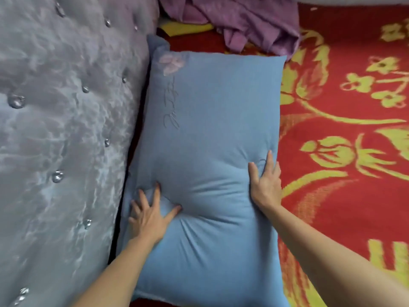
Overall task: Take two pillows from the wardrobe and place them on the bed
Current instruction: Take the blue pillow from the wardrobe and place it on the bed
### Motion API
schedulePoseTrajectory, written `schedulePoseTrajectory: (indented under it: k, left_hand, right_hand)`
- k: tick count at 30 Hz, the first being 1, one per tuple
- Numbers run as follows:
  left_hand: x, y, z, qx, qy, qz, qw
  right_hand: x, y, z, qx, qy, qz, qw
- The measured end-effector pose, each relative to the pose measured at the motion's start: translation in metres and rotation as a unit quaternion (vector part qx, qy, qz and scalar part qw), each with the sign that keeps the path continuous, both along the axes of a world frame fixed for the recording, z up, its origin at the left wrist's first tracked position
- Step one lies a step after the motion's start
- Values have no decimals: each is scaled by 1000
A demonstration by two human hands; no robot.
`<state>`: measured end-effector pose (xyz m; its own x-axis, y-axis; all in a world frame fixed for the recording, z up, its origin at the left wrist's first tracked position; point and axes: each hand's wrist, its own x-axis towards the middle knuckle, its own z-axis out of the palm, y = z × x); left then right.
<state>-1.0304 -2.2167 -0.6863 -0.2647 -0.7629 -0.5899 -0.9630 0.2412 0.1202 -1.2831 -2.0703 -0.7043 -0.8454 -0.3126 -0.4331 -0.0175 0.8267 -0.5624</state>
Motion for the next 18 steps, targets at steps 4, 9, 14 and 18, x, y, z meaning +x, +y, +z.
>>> schedulePoseTrajectory:
  k: [4,9,14,18]
  left_hand:
    - [7,-13,-21,-31,146,121,981]
    - [-7,-22,-3,-36,227,278,933]
    - [-37,-28,48,-120,309,221,917]
    - [-74,-54,94,-231,354,180,888]
  right_hand:
    - [4,-7,-16,-13,47,-40,998]
    - [9,12,-2,-34,-2,-47,998]
    - [17,-1,46,-110,58,-56,991]
    - [-17,-33,77,-167,109,-75,977]
